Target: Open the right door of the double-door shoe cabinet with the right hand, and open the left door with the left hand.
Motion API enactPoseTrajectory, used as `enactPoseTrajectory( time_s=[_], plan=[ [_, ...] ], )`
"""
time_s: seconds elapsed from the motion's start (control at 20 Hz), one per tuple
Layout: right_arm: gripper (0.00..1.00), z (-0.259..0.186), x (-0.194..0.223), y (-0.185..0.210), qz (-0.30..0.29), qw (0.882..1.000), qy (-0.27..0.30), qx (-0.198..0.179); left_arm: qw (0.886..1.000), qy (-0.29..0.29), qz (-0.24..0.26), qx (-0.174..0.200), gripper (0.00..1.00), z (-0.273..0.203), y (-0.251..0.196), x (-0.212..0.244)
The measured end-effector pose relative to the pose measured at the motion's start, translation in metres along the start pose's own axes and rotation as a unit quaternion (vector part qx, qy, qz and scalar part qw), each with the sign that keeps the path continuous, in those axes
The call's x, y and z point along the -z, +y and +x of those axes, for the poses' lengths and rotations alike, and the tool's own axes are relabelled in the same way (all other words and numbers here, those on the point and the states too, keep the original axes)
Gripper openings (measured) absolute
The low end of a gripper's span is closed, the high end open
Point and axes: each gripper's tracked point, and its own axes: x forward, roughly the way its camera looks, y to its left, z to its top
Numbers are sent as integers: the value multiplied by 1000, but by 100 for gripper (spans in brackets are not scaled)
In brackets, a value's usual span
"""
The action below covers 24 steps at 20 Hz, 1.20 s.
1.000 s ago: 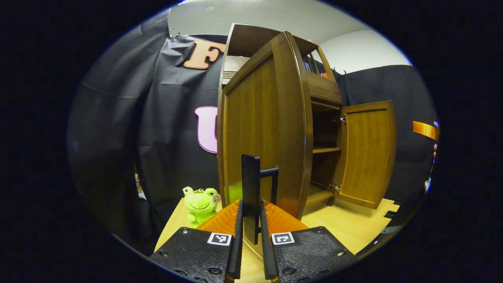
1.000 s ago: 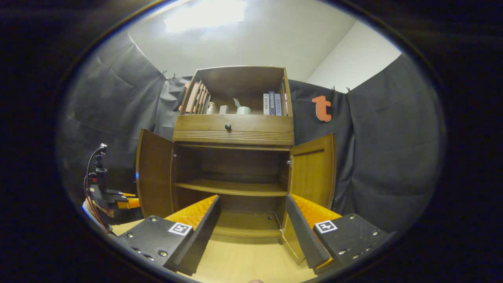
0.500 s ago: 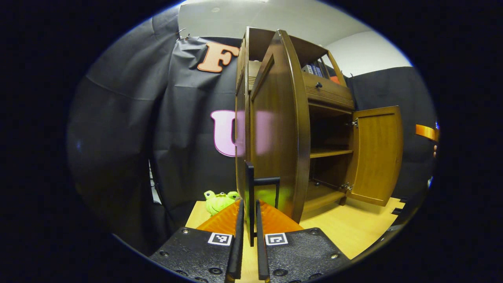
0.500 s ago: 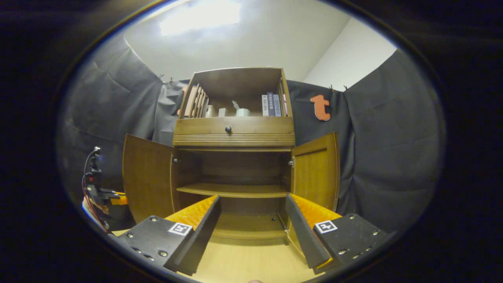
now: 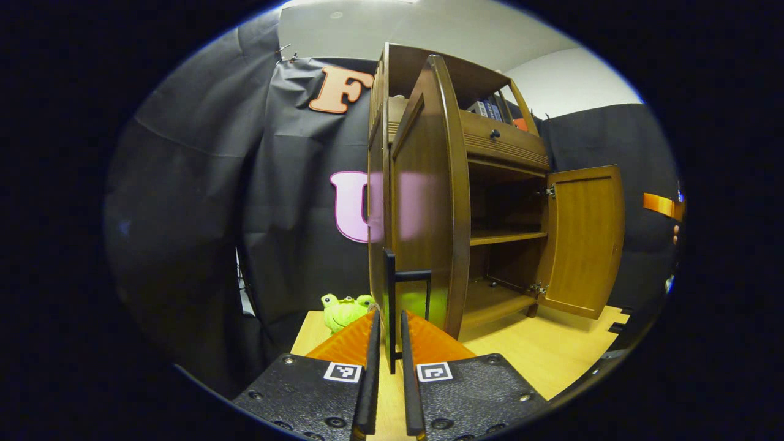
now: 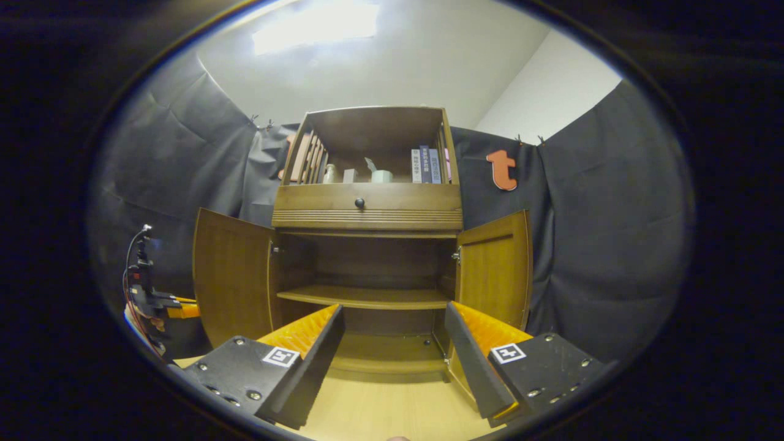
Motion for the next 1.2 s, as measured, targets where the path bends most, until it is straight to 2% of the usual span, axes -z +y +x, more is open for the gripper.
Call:
enactPoseTrajectory(
  time_s=[0.05,0.1,0.15,0.2,0.3,0.4,0.45,0.65,0.7,0.75,0.85,0.95,1.0,1.05,1.2],
  plan=[
    [98,0,0,-1,0,1000,1,1,1000,0,-1,-8,14,-2,2,0],
    [94,0,2,-3,2,1000,1,1,1000,-2,-2,-18,21,-2,5,-1],
    [98,-1,2,-5,4,1000,0,2,1000,-3,-2,-29,22,-2,7,-2],
    [94,-2,3,-6,6,1000,0,3,999,-2,-1,-42,30,-3,11,-1],
    [95,-3,7,-11,8,1000,2,4,997,1,-1,-75,44,-8,19,-1],
    [94,-4,13,-15,12,1000,4,5,995,-11,-2,-100,55,-9,22,-7],
    [94,-5,15,-17,15,1000,7,5,994,-21,-1,-107,55,-9,23,-9],
    [94,-8,23,-21,30,999,12,-1,988,-42,-2,-146,76,-10,29,-19],
    [98,-9,23,-22,33,999,11,-3,987,-42,-10,-153,84,-12,26,-19],
    [94,-10,23,-23,35,999,9,-3,987,-44,-16,-155,85,-13,22,-20],
    [94,-11,25,-27,36,999,9,-1,988,-42,-19,-148,86,-12,12,-21],
    [98,-13,29,-28,39,999,10,-4,990,-41,-14,-131,89,-11,2,-19],
    [95,-13,31,-30,41,999,12,-2,992,-38,-15,-122,90,-10,-4,-19],
    [98,-13,33,-32,43,999,13,0,993,-41,-17,-113,92,-10,-11,-21],
    [95,-13,37,-31,55,998,11,-2,995,-46,-20,-91,96,-2,-27,-22]
  ],
)
